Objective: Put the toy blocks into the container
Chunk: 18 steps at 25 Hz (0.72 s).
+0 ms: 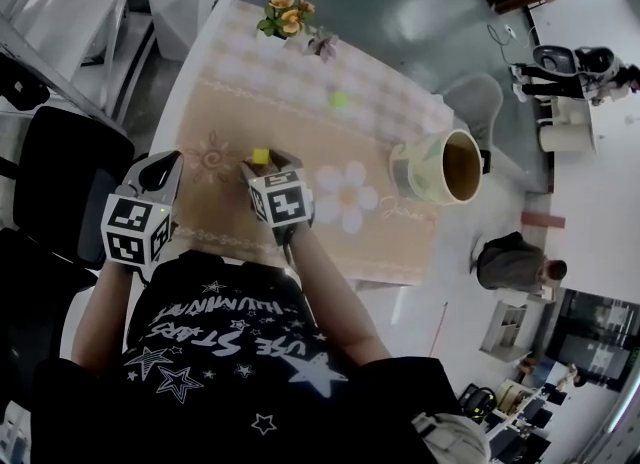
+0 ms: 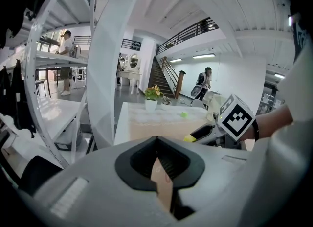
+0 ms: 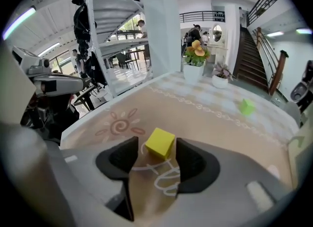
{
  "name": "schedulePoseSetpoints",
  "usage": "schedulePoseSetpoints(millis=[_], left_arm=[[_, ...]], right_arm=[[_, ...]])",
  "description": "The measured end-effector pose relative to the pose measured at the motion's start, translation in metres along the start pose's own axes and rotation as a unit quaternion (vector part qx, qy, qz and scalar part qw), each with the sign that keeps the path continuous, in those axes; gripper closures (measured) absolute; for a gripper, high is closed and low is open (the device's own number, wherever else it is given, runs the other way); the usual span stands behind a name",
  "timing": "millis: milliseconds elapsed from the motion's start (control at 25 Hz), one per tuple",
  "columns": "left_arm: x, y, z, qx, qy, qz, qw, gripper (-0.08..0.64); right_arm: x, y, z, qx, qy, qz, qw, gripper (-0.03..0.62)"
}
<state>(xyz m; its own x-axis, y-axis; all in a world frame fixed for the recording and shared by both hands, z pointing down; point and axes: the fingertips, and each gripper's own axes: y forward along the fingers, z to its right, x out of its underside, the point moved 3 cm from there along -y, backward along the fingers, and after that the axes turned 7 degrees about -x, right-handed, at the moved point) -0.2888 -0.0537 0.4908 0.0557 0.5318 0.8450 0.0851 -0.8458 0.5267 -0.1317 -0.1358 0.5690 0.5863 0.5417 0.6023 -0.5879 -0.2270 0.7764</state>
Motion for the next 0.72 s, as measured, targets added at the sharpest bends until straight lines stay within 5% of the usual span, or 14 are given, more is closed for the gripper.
schedulePoseSetpoints(millis=[80,720], left_arm=[[0.000,0.002,0.000,0.003,0.003,-0.001,1.0000,0.551],[-0.010,0.000,0.009,-0.008,0.003,0.010,0.9999,0.551]], right_arm=[[0.000,0.001,0.002,0.012,0.005,0.001,1.000,0.407],[-0.009,-0.025,0.007,-0.005,0.009,0.034,0.999,0.413]])
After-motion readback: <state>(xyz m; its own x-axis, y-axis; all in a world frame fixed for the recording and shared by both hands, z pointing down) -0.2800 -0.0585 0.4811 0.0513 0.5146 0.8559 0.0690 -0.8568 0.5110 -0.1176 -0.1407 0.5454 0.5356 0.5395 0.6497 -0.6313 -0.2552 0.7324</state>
